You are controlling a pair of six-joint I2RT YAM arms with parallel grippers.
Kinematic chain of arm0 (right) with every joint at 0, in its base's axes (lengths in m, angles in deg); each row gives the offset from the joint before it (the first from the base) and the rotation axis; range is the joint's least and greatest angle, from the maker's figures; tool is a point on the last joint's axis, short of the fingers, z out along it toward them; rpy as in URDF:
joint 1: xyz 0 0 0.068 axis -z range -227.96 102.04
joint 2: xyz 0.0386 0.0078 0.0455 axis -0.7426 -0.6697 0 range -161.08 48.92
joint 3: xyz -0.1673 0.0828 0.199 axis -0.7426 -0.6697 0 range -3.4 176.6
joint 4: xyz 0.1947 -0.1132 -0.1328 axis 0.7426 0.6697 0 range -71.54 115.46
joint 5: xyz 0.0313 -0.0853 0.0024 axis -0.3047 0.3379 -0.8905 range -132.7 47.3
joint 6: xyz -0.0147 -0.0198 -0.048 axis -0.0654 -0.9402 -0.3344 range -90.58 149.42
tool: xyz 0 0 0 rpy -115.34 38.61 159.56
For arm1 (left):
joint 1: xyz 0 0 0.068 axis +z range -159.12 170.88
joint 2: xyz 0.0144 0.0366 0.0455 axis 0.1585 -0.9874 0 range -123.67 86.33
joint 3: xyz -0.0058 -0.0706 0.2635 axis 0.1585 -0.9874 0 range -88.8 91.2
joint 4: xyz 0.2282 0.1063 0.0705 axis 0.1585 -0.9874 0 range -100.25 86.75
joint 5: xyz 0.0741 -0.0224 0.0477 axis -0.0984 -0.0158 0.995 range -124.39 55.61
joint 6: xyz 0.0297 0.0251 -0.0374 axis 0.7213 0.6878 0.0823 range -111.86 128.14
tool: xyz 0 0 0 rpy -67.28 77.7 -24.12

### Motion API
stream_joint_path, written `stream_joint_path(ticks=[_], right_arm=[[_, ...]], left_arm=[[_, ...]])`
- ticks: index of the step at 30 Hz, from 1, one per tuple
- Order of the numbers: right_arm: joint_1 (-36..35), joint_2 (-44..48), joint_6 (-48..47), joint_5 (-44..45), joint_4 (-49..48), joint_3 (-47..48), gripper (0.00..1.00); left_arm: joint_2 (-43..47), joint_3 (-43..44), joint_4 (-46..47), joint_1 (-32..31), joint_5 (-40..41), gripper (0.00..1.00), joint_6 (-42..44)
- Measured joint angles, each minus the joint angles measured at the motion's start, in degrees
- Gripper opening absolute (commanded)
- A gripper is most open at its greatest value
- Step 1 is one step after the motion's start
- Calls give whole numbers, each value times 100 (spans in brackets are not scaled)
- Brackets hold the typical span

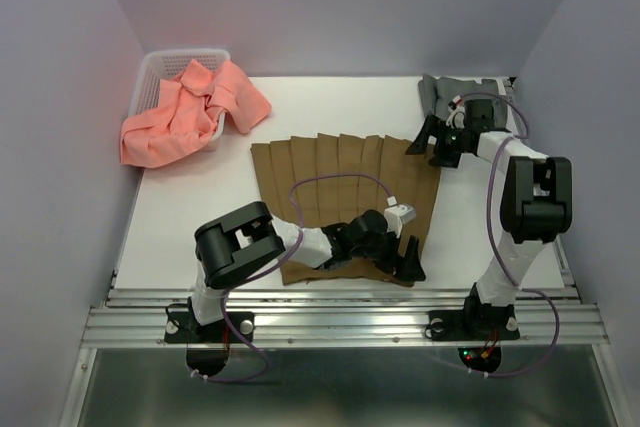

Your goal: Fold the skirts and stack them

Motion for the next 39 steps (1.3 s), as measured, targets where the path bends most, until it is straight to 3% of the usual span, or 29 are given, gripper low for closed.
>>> stream_joint_path(ticks=[6, 12, 21, 25, 31, 35, 39], right_arm=[[-26, -601, 136, 103, -74, 122, 100], [-44, -1029, 76, 898, 94, 828, 100], [-35, -837, -319, 1510, 769, 1727, 100], [-35, -122, -321, 1419, 809, 1788, 100], [-367, 1475, -140, 1475, 651, 905, 100], [-1853, 2330, 223, 2076, 660, -286, 100], [-2811, 2728, 804, 2312, 656, -1460, 100]], left_arm=[[116, 0, -245, -37, 92, 99, -13], [396, -13, -835, -72, 343, 99, 22], [1425, -11, -2083, -164, 907, 99, 345], [2299, -15, -2597, -190, 1464, 99, 398], [3698, -122, -3600, -122, 2857, 99, 20], [4763, -848, -4116, 358, 3383, 99, -424], [5779, -1934, -4009, 1453, 3379, 99, -584]])
